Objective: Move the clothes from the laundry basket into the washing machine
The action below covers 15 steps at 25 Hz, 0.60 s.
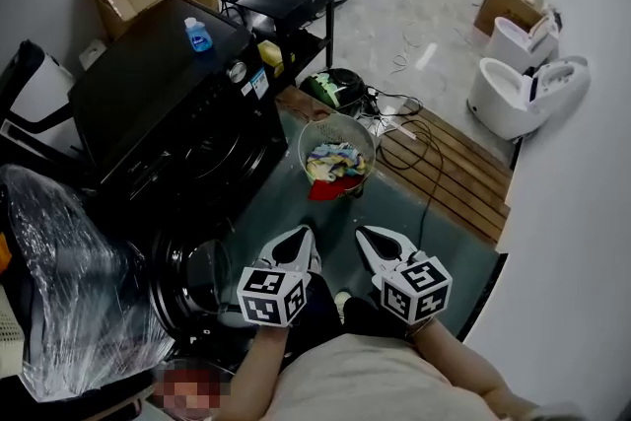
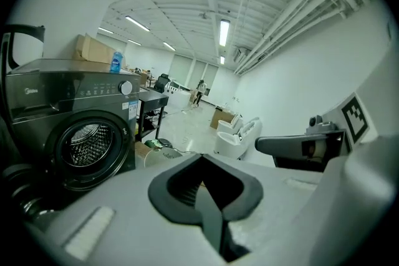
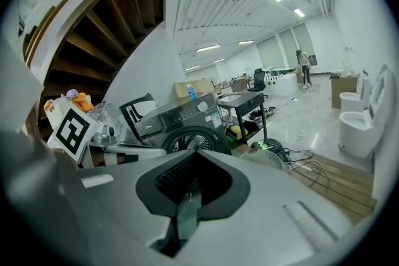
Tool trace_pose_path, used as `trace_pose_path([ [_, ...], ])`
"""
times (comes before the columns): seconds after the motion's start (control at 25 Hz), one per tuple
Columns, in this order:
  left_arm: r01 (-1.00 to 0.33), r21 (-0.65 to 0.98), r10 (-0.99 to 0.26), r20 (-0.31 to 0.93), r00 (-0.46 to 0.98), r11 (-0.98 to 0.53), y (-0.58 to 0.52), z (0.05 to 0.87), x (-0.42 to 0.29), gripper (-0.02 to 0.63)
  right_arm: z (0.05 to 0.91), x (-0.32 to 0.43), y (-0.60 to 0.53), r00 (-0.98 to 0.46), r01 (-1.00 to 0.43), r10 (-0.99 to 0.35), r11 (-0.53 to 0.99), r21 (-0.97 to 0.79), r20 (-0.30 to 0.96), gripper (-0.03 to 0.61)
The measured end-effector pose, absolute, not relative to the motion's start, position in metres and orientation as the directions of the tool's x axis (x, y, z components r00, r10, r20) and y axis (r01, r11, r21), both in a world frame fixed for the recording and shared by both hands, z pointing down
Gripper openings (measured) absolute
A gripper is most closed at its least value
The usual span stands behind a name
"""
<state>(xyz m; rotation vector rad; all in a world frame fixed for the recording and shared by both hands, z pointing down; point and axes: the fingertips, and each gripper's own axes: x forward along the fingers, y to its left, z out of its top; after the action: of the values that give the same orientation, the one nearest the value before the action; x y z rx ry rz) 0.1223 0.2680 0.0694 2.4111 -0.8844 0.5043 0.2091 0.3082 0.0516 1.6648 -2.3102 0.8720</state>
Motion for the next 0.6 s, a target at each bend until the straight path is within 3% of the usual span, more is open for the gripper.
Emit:
trace_pose_path([
  [0.6,-0.582,0.406,-0.317,0.553,0.77,-0.705,0.086,0.101,0.134,0.109,0.078,0.208,0.112,-0.367,-0.911,-0.765,0.179,-0.372,0.529,0.028],
])
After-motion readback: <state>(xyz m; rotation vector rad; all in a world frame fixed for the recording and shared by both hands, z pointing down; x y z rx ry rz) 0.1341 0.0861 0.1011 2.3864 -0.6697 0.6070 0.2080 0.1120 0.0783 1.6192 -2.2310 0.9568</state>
